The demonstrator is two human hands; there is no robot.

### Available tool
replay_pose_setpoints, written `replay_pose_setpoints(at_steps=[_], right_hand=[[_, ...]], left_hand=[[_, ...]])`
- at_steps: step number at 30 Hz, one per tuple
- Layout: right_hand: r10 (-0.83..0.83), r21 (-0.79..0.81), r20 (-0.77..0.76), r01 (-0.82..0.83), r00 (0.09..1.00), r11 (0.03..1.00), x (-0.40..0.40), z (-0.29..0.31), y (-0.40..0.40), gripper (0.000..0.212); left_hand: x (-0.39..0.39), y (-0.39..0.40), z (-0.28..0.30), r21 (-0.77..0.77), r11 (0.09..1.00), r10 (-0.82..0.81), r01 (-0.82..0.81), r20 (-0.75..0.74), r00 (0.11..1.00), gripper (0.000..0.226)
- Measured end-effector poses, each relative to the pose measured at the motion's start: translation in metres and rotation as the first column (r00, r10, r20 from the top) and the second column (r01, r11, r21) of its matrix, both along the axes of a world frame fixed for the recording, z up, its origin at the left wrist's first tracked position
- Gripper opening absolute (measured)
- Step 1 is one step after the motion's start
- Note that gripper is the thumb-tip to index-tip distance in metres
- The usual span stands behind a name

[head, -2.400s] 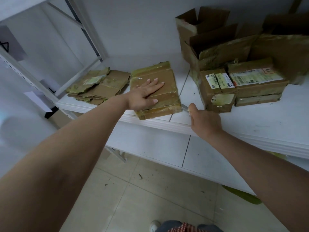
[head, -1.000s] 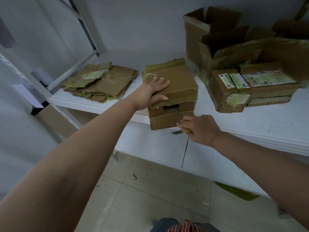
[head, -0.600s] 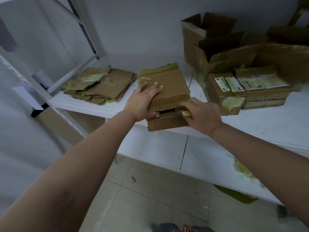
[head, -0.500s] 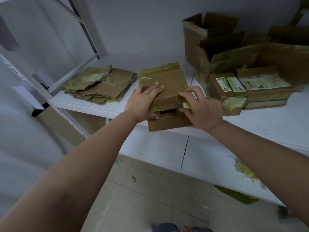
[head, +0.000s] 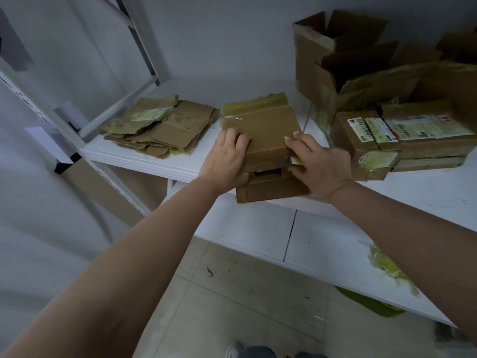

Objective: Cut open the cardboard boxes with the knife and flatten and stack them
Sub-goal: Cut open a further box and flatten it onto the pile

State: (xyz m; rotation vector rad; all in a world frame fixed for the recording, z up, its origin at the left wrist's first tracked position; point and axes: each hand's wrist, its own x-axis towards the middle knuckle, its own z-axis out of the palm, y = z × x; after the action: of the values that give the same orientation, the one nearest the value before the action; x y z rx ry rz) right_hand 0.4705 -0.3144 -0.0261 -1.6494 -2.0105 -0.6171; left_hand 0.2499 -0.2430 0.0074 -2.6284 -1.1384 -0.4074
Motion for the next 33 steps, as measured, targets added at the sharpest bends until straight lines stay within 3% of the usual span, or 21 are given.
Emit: replay_pose_setpoints(at_steps=[7,12,17,19,22,27,30,33], right_hand=[[-0.040,-0.275,-0.247,-0.031,0.968,0.961,0.009,0.025,-0.013,0.064],[-0.173,-0.311,-0.653,-0.052,0.737,0.949,0.011,0.050,-0.011,0.063],[-0.230,-0.245,-0.766,0.057,0.600,0.968,0.002,0.051,0.001,0.052],[-0.207,-0.203,-0.746,0.081,0.632,0.976,-0.005,0.045,0.002,0.037],[-0.162,-0.133,-0.609,0.101,0.777,0.986,-0.013,0.030,0.004,0.017],[-0.193,-0.167,-0.557,0.119,0.808,0.979,-0.011,0.027,0.001,0.028],[-0.186,-0.176,-0.544,0.105,0.818,0.979,-0.014,0.026,0.001,0.051],[-0.248,-0.223,-0.505,0.152,0.827,0.963,-0.022,0.023,0.004,0.068]], left_hand=[[-0.011,-0.016,0.017,-0.187,0.981,-0.050,0.060,0.058,0.997,0.089],[-0.019,-0.012,0.044,-0.415,0.906,0.019,0.083,0.236,0.972,0.067],[-0.010,-0.007,0.038,-0.438,0.898,0.219,0.049,0.540,0.812,0.043],[-0.006,-0.005,0.029,-0.373,0.928,0.206,0.027,0.570,0.795,0.035],[0.001,0.000,0.008,-0.321,0.947,0.191,-0.003,0.557,0.808,0.029],[0.005,-0.006,-0.007,-0.366,0.930,0.225,-0.023,0.522,0.823,0.041],[0.011,-0.010,-0.008,-0.296,0.942,0.264,-0.159,0.358,0.895,0.074],[0.022,-0.010,-0.008,-0.195,0.943,0.320,-0.270,0.304,0.897,0.074]])
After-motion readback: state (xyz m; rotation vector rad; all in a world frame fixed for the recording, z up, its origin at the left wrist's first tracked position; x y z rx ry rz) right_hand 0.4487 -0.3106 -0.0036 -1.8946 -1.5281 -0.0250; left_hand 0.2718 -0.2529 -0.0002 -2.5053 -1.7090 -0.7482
